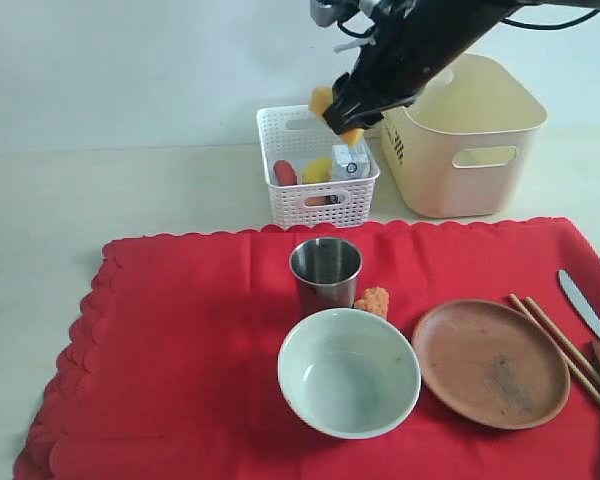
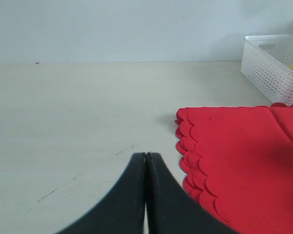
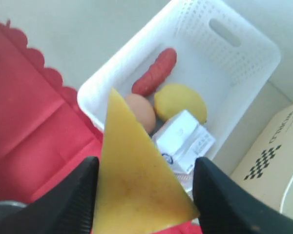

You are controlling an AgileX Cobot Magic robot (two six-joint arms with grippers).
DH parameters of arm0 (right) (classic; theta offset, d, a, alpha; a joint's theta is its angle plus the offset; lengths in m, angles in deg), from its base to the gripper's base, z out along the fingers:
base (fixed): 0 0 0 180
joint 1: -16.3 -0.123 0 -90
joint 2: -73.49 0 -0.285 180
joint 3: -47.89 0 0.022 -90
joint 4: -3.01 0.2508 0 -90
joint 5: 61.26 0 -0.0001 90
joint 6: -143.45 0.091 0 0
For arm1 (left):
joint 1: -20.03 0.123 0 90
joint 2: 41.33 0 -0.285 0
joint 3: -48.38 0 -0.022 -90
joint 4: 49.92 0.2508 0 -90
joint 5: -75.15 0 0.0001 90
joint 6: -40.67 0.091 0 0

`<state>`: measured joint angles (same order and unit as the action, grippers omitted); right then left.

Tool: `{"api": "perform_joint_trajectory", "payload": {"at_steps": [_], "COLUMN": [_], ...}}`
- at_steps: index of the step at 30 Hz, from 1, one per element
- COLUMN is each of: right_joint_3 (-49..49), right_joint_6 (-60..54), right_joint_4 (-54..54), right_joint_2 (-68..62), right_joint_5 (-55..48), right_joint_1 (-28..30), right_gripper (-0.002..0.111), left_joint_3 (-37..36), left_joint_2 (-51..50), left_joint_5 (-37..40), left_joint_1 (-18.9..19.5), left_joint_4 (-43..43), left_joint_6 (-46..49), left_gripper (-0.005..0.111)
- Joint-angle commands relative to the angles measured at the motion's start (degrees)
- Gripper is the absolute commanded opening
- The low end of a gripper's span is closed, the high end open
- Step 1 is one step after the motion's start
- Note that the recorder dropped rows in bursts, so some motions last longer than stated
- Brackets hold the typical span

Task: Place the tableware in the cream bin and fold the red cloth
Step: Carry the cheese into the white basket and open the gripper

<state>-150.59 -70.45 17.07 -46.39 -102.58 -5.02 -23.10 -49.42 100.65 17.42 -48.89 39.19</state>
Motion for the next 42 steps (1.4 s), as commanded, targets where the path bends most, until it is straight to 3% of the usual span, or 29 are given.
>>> {"api": "perform_joint_trajectory", "payload": {"at_steps": [1,6,21,29,33,39,42], "right_joint_3": [-0.2,-2.02,-24.66,-30.45,-31.58,-31.58,-31.58], "right_joint_6": [-0.05,0.09,1.13,1.13,1.04,6.47,10.77], "right_joint_4": [1.54,1.54,3.98,4.0,6.04,3.59,-0.61], "right_joint_2": [0.31,-2.77,-23.14,-30.24,-32.58,-31.8,-29.73], "right_joint_5": [7.22,11.95,8.46,8.03,8.43,7.11,2.93], "right_joint_1": [-0.04,-0.04,-0.04,-0.04,-0.04,0.66,0.78], "right_gripper": [0.0,0.0,0.0,0.0,0.017,0.062,0.075], "left_joint_3": [-0.14,-0.14,-0.14,-0.14,-0.14,-0.14,-0.14], "left_joint_2": [0.3,0.3,0.3,0.3,0.3,0.3,0.3], "left_joint_5": [-0.68,-0.68,-0.68,-0.68,-0.68,-0.68,-0.68], "left_joint_1": [0.08,0.08,0.08,0.08,0.08,0.08,0.08], "left_joint_4": [-0.25,-0.25,-0.25,-0.25,-0.25,-0.25,-0.25], "left_joint_6": [0.03,0.03,0.03,0.03,0.03,0.03,0.03], "left_gripper": [0.0,0.0,0.0,0.0,0.0,0.0,0.0]}}
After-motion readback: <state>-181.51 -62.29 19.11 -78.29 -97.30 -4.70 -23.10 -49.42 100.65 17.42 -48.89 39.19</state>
